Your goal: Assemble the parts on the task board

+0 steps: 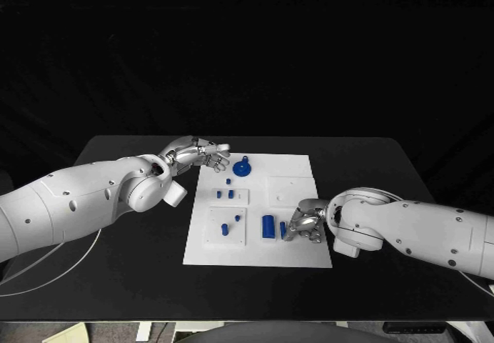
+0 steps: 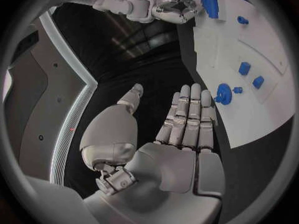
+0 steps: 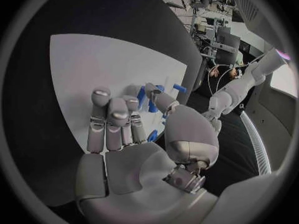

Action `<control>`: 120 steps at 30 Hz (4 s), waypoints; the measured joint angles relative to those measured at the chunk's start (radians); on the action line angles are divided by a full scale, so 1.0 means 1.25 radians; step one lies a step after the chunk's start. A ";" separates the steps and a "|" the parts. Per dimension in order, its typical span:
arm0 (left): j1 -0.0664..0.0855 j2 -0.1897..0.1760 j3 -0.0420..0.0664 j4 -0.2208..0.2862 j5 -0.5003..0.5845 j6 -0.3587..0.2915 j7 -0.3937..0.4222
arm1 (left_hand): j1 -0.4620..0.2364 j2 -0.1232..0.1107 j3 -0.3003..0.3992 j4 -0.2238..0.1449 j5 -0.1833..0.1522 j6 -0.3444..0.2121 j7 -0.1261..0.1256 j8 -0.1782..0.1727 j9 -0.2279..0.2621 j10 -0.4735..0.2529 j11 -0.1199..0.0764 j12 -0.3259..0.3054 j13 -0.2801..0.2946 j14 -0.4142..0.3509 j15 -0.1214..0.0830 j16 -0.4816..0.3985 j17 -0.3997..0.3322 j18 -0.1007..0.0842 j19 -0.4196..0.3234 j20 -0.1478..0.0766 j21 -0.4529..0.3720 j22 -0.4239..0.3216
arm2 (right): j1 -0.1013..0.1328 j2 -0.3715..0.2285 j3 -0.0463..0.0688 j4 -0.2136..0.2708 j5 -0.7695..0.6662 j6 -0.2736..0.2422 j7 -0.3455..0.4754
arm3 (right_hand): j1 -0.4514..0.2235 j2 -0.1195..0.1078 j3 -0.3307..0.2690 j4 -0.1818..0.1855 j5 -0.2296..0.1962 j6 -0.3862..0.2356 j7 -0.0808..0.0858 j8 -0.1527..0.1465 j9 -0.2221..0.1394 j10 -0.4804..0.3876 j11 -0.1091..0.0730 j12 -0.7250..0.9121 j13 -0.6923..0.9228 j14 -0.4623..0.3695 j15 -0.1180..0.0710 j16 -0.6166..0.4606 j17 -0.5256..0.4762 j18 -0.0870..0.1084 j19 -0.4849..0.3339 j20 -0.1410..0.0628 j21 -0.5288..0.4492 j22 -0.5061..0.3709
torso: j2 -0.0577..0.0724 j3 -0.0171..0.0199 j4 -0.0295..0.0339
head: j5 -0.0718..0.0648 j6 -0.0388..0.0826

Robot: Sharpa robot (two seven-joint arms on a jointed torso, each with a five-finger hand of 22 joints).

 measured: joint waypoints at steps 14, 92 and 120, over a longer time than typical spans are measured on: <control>0.000 0.000 0.000 0.000 0.000 0.000 -0.001 | 0.001 0.001 0.000 0.000 0.000 0.000 0.000 0.000 0.000 0.000 0.000 0.000 0.000 0.000 0.000 0.000 0.000 -0.002 0.000 0.000 0.000 0.000 | 0.001 0.013 0.001 -0.014 -0.002 0.019 -0.013 | 0.001 0.043 0.079 -0.009 -0.001 0.001 -0.001 0.004 0.000 0.000 0.000 0.000 0.000 0.001 0.001 0.000 0.000 0.000 0.000 0.000 0.000 0.000 | -0.001 0.0000 -0.0006 | -0.002 -0.004; -0.038 0.036 0.050 -0.008 0.284 -0.236 0.096 | -0.614 0.059 -0.211 0.067 -0.037 -0.564 -0.149 -0.204 -0.359 -0.828 -0.117 -0.046 -0.063 -0.653 -0.102 -0.309 -0.340 -0.049 -0.482 -0.028 -0.335 -0.800 | 0.004 0.078 0.137 -0.325 0.613 -0.183 0.591 | -0.595 0.028 -0.533 0.167 -0.028 -0.791 -0.057 -0.149 -0.516 -0.868 0.030 -0.843 -0.867 -1.002 0.118 -0.958 -0.781 -0.171 -0.940 0.050 -0.683 -0.934 | -0.059 0.0146 0.0025 | -0.004 0.177; -0.147 -0.018 0.110 0.248 0.290 -0.565 0.168 | -0.671 0.064 -0.227 0.077 -0.040 -0.603 -0.157 -0.214 -0.389 -0.882 -0.124 -0.050 -0.067 -0.696 -0.113 -0.322 -0.368 -0.049 -0.510 -0.033 -0.353 -1.046 | -0.092 -0.028 0.154 0.051 0.767 -0.601 0.759 | -0.646 0.029 -0.558 0.186 -0.040 -0.840 -0.067 -0.157 -0.558 -0.926 0.020 -0.846 -0.883 -1.047 0.105 -0.976 -0.813 -0.176 -0.966 0.037 -0.697 -1.045 | -0.084 0.0179 0.0117 | -0.014 0.152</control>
